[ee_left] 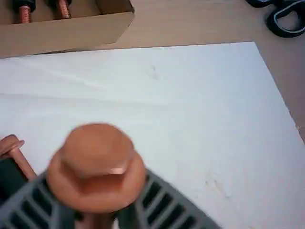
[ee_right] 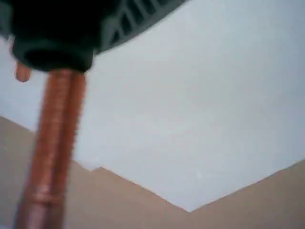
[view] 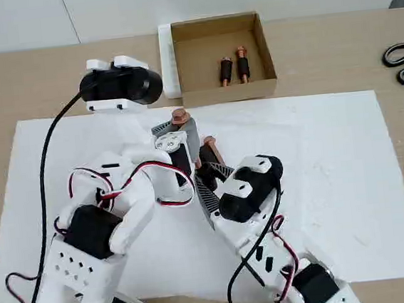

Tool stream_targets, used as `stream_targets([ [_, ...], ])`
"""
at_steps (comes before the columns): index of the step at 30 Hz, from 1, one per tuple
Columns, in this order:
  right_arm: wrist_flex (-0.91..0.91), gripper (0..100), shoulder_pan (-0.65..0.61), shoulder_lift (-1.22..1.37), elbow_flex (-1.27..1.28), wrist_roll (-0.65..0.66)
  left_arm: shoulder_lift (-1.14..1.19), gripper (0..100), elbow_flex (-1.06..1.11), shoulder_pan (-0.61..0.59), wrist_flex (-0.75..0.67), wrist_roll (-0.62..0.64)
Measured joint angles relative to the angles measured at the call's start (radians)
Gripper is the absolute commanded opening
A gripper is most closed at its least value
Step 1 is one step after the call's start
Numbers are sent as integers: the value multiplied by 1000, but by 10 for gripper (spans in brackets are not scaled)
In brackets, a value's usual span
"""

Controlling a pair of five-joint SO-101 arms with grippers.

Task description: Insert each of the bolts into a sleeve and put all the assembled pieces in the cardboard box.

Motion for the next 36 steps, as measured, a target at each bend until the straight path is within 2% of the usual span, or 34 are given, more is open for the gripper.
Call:
stream_targets([
  [19,0,4,-6,0,-2,-32,-6,6,3,32,20,5],
  [36,0,4,-11,0,0,-34,-9,6,51,52,29,-94],
])
